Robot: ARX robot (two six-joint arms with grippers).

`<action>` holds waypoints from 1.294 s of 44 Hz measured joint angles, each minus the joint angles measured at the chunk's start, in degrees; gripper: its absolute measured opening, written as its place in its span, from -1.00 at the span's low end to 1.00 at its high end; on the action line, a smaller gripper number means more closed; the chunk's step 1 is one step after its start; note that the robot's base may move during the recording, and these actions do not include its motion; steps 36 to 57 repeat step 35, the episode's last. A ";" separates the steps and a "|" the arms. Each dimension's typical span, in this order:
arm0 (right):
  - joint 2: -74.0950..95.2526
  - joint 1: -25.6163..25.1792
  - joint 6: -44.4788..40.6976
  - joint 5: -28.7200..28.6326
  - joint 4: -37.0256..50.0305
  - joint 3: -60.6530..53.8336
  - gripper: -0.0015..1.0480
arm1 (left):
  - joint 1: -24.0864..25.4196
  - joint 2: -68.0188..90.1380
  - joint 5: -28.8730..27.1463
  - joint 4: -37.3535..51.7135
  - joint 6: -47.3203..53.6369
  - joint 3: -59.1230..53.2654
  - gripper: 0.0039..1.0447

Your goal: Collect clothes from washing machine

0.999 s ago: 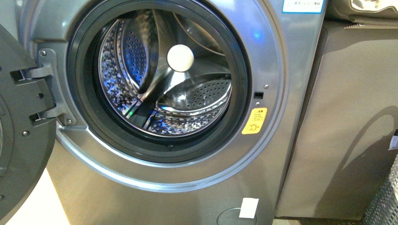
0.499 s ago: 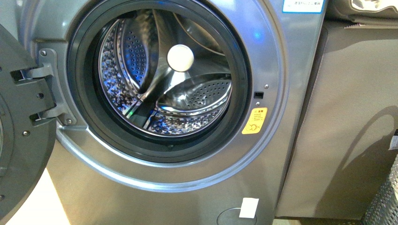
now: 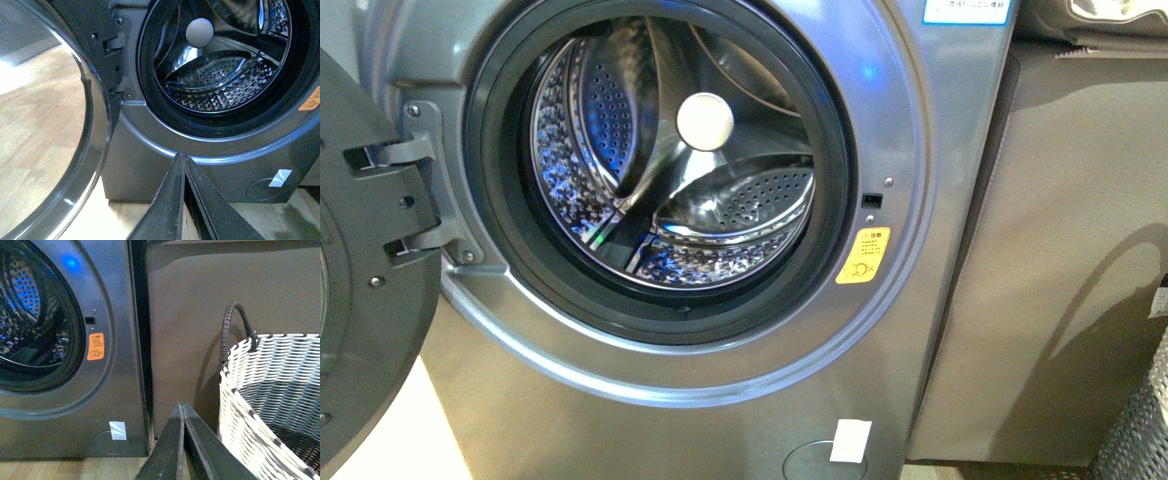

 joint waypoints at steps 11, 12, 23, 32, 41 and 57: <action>0.00 0.00 0.00 0.00 0.00 0.00 -0.95 | 0.00 0.00 0.00 0.00 0.00 0.00 -0.94; 0.00 0.00 0.00 0.00 0.00 0.00 -0.95 | 0.00 0.00 0.00 -0.02 -0.02 0.00 -0.94; 0.00 0.00 -0.07 0.00 0.00 0.00 -0.27 | 0.00 0.00 0.00 -0.02 -0.02 0.00 -0.21; 0.00 0.00 -0.07 0.00 0.00 0.00 0.37 | 0.00 0.00 0.00 0.00 -0.02 0.00 0.44; 0.00 0.00 -0.07 0.00 0.00 0.00 0.67 | 0.00 0.00 0.00 0.00 -0.02 0.00 0.75; 0.00 0.00 -0.07 0.00 0.00 0.00 0.67 | 0.00 0.00 0.00 0.00 -0.02 0.00 0.75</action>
